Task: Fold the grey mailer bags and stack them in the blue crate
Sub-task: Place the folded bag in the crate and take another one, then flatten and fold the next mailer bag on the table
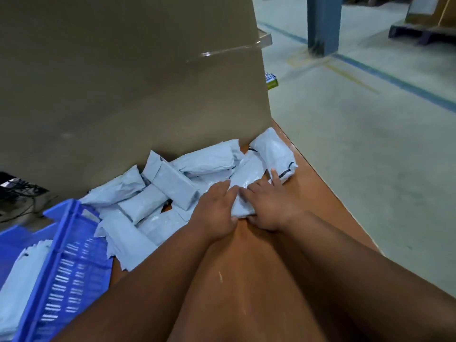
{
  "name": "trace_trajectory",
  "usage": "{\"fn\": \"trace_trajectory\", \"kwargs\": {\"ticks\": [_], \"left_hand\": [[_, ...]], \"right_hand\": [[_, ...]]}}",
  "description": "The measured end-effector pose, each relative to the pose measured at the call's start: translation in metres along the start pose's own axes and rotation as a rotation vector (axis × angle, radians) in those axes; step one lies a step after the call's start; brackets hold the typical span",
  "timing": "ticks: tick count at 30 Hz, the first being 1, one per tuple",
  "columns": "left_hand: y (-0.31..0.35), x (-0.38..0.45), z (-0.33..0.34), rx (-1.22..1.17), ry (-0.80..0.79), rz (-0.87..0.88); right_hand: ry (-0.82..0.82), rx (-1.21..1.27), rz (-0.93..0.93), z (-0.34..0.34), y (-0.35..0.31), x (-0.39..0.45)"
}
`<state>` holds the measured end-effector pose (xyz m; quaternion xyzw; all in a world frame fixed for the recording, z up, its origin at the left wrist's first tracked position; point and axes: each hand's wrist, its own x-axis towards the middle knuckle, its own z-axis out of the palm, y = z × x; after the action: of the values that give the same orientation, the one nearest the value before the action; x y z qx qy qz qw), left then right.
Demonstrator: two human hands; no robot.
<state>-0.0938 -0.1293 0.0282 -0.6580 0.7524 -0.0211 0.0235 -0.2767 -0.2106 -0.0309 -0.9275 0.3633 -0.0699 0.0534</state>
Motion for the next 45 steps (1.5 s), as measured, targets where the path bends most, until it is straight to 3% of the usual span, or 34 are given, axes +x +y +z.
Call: {"fn": "trace_trajectory", "kwargs": {"ticks": [4, 8, 15, 22, 28, 32, 39, 45], "left_hand": [[-0.013, -0.033, 0.026, -0.064, 0.03, 0.159], [-0.015, -0.112, 0.055, -0.148, -0.031, 0.096], [-0.03, -0.222, 0.09, -0.146, 0.152, 0.115], [-0.034, -0.298, 0.107, -0.21, 0.174, 0.054], [-0.027, -0.315, 0.113, -0.226, 0.245, 0.037], [-0.032, -0.294, 0.112, -0.194, 0.19, -0.002], [-0.035, -0.288, 0.102, -0.121, 0.079, -0.051], [-0.02, -0.296, 0.089, -0.176, 0.161, -0.111]], "right_hand": [[-0.03, 0.052, -0.169, 0.014, -0.037, -0.033], [-0.049, 0.116, -0.22, 0.031, -0.076, -0.07], [-0.067, 0.116, -0.259, 0.038, -0.154, -0.117], [-0.139, 0.127, -0.259, 0.044, -0.214, -0.153], [-0.136, 0.035, -0.087, 0.042, -0.247, -0.169], [-0.152, -0.048, 0.025, 0.044, -0.254, -0.155], [-0.21, -0.039, -0.001, 0.036, -0.242, -0.139], [-0.064, 0.108, 0.143, 0.022, -0.222, -0.148]]}}
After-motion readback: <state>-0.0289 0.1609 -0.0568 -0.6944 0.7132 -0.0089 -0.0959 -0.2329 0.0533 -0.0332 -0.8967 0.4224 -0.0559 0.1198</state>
